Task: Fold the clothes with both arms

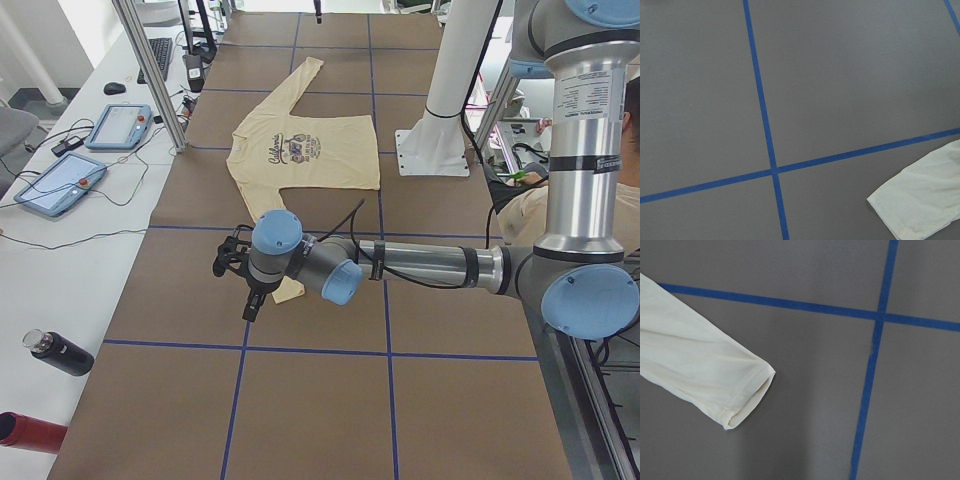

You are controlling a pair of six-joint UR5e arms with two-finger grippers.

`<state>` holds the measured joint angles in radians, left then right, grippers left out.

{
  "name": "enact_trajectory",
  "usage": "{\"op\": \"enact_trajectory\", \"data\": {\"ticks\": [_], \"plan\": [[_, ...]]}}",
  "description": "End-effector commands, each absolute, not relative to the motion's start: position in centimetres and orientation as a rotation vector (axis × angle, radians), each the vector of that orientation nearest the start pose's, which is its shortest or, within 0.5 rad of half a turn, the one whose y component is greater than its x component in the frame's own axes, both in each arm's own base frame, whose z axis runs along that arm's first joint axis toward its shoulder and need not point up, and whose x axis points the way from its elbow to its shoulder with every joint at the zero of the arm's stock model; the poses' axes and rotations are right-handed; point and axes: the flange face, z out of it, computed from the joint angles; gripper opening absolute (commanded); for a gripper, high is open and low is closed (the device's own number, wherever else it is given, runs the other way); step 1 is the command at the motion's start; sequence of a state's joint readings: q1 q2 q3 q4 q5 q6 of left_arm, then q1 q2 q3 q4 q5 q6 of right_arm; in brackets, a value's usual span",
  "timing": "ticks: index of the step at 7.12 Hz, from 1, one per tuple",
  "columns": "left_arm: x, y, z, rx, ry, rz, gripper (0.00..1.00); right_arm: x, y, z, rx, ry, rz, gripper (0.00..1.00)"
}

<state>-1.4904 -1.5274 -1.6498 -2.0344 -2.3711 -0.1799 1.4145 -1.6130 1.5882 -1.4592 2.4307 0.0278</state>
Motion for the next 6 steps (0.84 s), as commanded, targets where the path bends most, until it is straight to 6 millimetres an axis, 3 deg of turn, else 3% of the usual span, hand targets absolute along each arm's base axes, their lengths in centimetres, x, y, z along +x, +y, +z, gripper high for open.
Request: {"op": "enact_trajectory", "data": {"ticks": [1,2,3,6], "plan": [[-1.6,-49.6,59.7,0.318,0.895,0.110,1.00,-6.8,-49.6,67.8,0.004,-0.859,-0.052,1.00],[-1.0,-49.6,60.6,0.282,0.972,0.121,1.00,-9.5,-50.8,66.8,-0.006,-0.847,0.013,1.00],[-1.1,-49.4,60.3,0.277,0.981,0.118,1.00,-11.2,-50.9,66.9,-0.006,-0.803,0.038,0.99],[-1.1,-49.4,60.7,0.283,0.968,0.120,0.99,-13.3,-51.9,66.0,0.001,-0.789,0.049,0.95]]}}
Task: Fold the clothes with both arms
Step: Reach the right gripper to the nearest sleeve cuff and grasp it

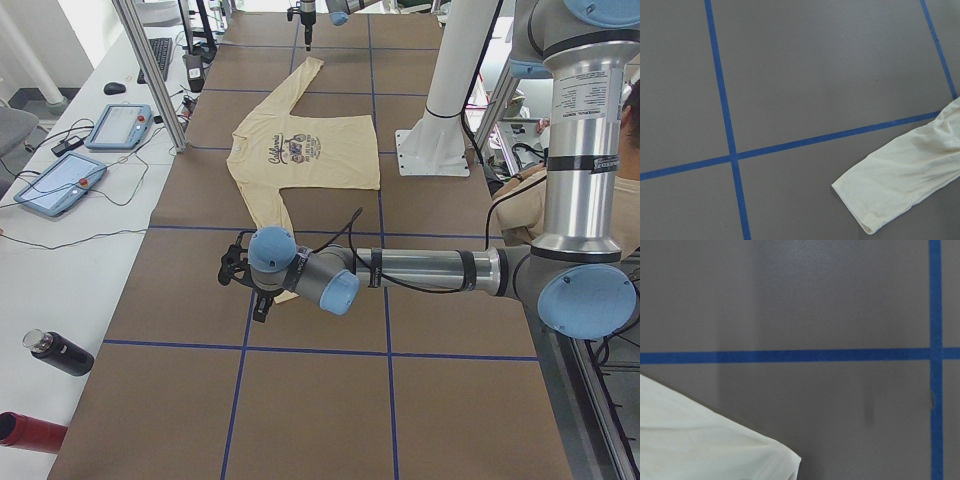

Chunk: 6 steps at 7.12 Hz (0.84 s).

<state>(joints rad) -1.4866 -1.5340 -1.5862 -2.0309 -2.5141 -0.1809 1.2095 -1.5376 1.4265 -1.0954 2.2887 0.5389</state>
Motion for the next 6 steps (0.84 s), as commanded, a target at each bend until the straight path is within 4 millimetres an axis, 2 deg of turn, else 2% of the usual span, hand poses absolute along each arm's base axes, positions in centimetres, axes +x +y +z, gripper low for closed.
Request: {"op": "enact_trajectory", "data": {"ticks": [1,3,4,5,6], "plan": [[-1.1,-49.4,60.7,0.284,0.967,0.122,0.99,-13.5,-51.7,66.8,-0.015,-0.786,0.049,0.92],[-1.1,-49.4,60.7,0.287,0.967,0.125,0.99,-15.8,-52.4,67.5,-0.028,-0.784,0.016,0.91],[-1.1,-49.5,60.5,0.290,0.967,0.127,0.99,-16.2,-52.4,67.4,-0.030,-0.785,0.010,0.88],[-1.1,-49.5,60.4,0.290,0.968,0.125,0.99,-16.2,-52.3,67.6,-0.032,-0.783,0.011,0.70],[-1.1,-49.4,60.4,0.289,0.969,0.124,0.99,-16.2,-52.2,67.6,-0.035,-0.785,0.011,0.31]]}}
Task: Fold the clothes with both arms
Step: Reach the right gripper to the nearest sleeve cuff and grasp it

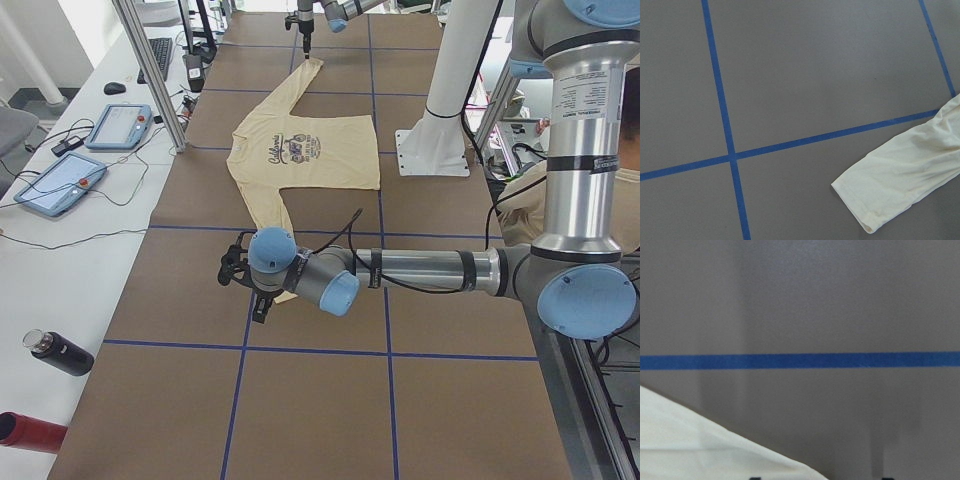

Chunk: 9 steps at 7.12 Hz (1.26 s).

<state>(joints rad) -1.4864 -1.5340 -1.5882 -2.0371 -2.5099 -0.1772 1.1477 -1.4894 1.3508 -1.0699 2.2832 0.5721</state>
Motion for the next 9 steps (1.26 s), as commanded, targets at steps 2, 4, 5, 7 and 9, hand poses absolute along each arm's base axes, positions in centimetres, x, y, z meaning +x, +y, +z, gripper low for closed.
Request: {"op": "enact_trajectory", "data": {"ticks": [2,4,5,7,9], "plan": [[-1.1,-49.5,60.2,0.292,0.970,0.124,0.99,-15.9,-51.7,67.8,-0.037,-0.786,0.014,0.00],[-1.1,-49.5,60.0,0.295,0.970,0.126,0.99,-15.9,-51.7,67.3,-0.036,-0.801,0.009,0.00],[-1.2,-49.5,59.9,0.304,0.969,0.133,0.99,-16.0,-51.8,65.5,-0.039,-0.858,-0.006,0.00],[-1.2,-49.5,59.8,0.309,0.970,0.133,0.99,-13.9,-52.9,59.6,-0.012,-0.989,0.019,0.00],[-1.2,-49.5,59.3,0.323,0.970,0.140,0.99,-17.4,-57.4,49.3,-0.027,-1.060,0.181,0.00]]}}
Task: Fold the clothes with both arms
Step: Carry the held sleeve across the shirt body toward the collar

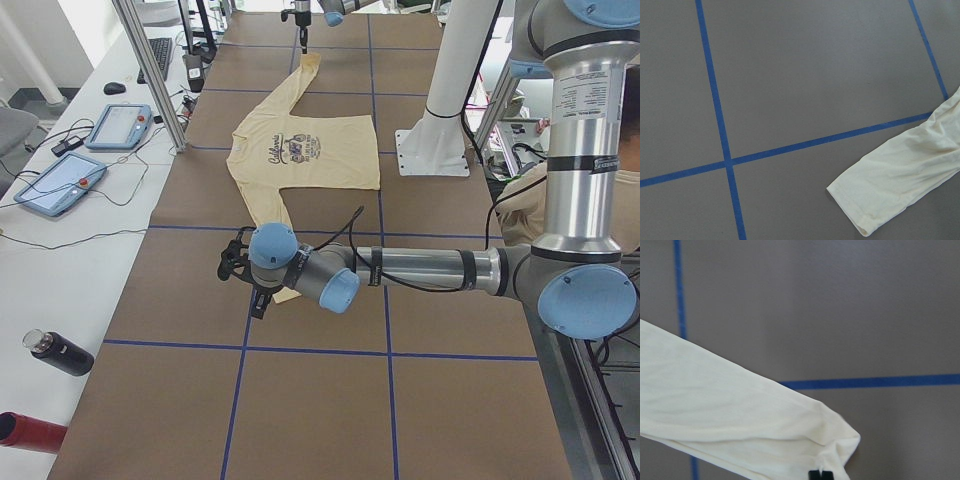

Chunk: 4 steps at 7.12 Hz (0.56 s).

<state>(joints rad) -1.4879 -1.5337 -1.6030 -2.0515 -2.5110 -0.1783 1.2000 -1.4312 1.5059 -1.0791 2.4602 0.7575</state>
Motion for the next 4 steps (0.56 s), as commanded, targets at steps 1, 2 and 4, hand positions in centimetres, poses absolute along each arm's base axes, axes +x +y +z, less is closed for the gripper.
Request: {"op": "enact_trajectory", "data": {"ticks": [1,2,4], "plan": [[-1.2,-49.5,59.3,0.324,0.970,0.143,0.99,-21.9,-59.6,43.2,-0.043,-1.098,0.204,0.00],[-1.2,-49.4,59.4,0.323,0.970,0.142,0.99,-28.2,-60.7,36.6,-0.063,-1.115,0.281,0.00],[-1.2,-49.1,59.6,0.331,0.971,0.143,0.99,-40.8,-61.5,24.7,-0.002,-1.128,0.432,0.00]]}}
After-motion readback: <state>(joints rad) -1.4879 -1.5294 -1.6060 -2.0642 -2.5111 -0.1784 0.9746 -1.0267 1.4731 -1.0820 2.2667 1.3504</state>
